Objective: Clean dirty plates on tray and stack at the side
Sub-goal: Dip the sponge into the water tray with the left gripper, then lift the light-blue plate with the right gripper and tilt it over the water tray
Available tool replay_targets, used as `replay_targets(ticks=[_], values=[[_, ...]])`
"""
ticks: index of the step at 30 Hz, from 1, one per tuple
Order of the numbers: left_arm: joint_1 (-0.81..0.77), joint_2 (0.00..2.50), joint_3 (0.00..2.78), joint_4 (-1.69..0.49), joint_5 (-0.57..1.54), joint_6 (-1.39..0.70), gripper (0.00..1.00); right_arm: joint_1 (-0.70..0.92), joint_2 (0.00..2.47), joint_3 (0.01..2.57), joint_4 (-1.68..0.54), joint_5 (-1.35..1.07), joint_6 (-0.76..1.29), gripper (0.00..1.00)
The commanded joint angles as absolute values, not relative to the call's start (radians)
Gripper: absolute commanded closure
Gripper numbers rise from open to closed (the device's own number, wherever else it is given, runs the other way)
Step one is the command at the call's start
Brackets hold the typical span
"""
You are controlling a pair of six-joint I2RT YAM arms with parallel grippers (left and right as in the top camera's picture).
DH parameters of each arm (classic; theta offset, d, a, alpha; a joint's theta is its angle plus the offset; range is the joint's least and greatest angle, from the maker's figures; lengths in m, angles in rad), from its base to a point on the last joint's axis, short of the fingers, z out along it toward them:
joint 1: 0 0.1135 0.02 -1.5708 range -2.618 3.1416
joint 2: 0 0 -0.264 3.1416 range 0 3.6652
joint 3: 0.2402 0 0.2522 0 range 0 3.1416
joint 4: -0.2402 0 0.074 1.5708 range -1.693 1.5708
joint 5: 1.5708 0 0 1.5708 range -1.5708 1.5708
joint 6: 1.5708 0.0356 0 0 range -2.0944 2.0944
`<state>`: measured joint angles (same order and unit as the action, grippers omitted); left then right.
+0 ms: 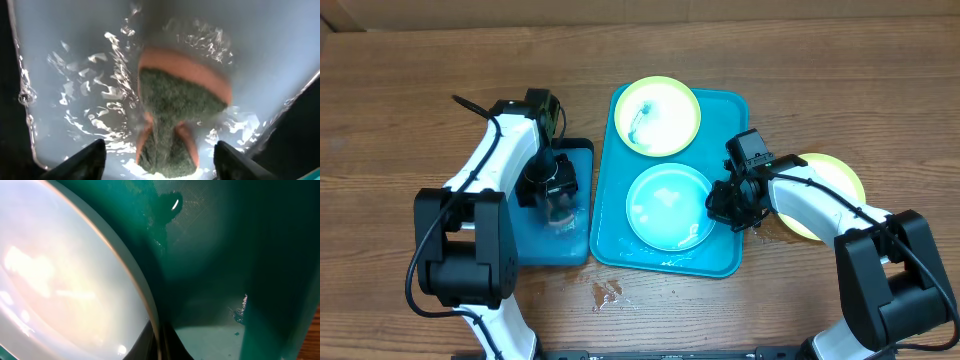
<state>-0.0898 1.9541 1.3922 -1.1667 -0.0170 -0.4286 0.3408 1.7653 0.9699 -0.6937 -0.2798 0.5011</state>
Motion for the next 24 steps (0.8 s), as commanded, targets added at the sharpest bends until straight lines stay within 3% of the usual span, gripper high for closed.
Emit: replay_targets(ticks=[1,5,8,12,15,24], values=[[-0.074,1.866,1.432,-1.219,0.023,-0.388,0.28,0.323,1.785,0.956,-0.701,-0.151,0.493,0.96],[-0.030,1.655,1.483,-1.293,0.026,-0.380,0.19,0.320,1.773,1.002,-0.766,-0.206,0.490,0.96],[0.038,1.465,1.527,-1.331,0.023,-0.385,0.00,0.350,1.729,1.121,-0.882,-0.183,0.442,0.96],[0.152,1.203,1.536,-1.342,0.024,-0.426,0.00,0.503,1.655,1.407,-1.032,0.024,0.334,0.96],[0.161,1.125,1.536,-1.360,0.023,-0.426,0.00,0.589,1.655,1.499,-1.026,0.091,0.301,0.96],[0.161,0.994,1.536,-1.384,0.023,-0.426,0.00,0.920,1.746,1.526,-0.698,0.378,0.302,0.96]])
